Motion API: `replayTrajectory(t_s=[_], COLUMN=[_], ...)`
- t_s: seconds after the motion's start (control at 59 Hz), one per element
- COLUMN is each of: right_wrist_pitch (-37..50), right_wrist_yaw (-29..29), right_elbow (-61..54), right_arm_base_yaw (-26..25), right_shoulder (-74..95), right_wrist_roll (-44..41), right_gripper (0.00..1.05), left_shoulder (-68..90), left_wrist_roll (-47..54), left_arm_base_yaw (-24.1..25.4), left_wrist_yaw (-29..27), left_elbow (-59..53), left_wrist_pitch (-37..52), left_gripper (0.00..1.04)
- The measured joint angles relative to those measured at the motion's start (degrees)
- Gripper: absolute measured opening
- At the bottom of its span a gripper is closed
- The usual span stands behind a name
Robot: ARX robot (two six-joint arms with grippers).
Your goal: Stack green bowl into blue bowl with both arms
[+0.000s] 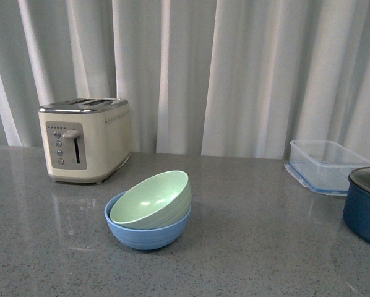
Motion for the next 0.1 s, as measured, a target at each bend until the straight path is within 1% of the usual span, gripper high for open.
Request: replayTrajectory(t_s=[0.102], right_wrist_pitch=[0.0], right_wrist_yaw=[0.0], right_elbow=[0.0], right_arm_base_yaw=[0.0], right_shoulder=[0.0], right_wrist_roll=[0.0], right_gripper=[0.95], left_shoulder=[0.0], left_wrist_roll=[0.0], left_arm_base_yaw=[0.0], left_wrist_yaw=[0.0], left_elbow=[0.0], left_wrist_pitch=[0.0], left_gripper=[0.98])
